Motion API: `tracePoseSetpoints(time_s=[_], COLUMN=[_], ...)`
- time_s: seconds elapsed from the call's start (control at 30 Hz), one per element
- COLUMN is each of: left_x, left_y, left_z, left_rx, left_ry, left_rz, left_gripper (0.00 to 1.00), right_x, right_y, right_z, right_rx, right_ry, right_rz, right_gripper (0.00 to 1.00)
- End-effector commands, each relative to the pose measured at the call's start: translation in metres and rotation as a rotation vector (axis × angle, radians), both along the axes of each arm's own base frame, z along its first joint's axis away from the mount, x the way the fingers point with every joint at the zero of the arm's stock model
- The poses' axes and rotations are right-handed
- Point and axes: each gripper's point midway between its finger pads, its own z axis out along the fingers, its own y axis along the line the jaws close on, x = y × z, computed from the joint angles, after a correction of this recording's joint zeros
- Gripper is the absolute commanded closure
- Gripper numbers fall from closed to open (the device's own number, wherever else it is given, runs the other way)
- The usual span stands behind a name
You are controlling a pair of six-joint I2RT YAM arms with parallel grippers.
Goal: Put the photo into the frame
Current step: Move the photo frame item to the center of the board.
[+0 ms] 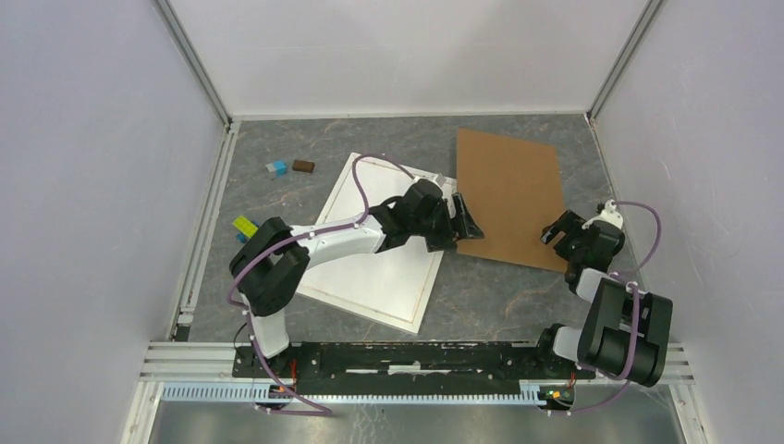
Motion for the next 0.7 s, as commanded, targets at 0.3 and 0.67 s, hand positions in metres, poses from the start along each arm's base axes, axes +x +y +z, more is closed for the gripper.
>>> tracePoseSetpoints(time_s=[0.3,0.67], left_x=[0.014,0.06], left_y=[0.045,0.081], left_z=[-0.008,-0.011], left_rx=[-0.064,0.066], left_ry=[0.007,-0.143], left_rz=[0.069,0.061], left_gripper=[0.12,0.13], right_x=[-0.022,-0.022], right_y=[0.062,0.054], right_z=[-0.034,-0.033], right_rx=[0.159,0.112], right_ry=[0.134,0.153], right_rz=[0.164,0.16], right_gripper=[0.12,0.12])
